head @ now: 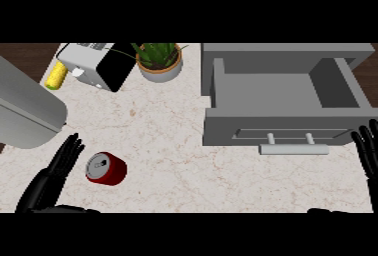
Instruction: Pick up the can, place it into the drawer and close the drawer
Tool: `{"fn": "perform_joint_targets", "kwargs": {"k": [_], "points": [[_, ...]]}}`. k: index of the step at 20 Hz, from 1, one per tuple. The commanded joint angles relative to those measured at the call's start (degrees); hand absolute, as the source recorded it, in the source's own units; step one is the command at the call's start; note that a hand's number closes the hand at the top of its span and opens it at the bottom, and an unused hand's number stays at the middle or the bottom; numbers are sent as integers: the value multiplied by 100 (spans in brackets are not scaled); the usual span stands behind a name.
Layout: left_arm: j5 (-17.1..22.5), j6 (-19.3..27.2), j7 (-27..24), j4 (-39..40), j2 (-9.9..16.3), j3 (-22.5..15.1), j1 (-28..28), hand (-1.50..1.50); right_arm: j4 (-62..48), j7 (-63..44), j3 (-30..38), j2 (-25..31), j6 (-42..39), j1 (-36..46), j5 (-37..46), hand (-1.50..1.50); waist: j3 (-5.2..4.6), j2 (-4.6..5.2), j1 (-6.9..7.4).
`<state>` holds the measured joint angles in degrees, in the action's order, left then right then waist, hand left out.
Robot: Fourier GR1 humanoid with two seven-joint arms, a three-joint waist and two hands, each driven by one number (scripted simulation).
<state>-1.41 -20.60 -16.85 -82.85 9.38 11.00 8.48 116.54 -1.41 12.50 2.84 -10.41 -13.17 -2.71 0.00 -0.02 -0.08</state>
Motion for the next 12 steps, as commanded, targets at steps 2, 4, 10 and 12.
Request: {"fn": "perform_joint_targets", "kwargs": {"k": [2,4,10,12], "points": [[-137,58,-248,717,-40,5,-374,-150,192,-67,-76,-154,50,-75,68,-150,0,0,-8],[-216,191,-155,566,-73,-31,-365,-150,59,5,161,30,-22,2,-97,-150,1,-1,-2],[-159,-26,-1004,1953,206,303,-662,-150,274,44,41,-129,-98,-284,-3,-150,-1,2,-17],[-190,51,-802,1758,96,181,-547,-150,-5,76,96,-99,-94,-50,2,-150,0,1,-2]]}}
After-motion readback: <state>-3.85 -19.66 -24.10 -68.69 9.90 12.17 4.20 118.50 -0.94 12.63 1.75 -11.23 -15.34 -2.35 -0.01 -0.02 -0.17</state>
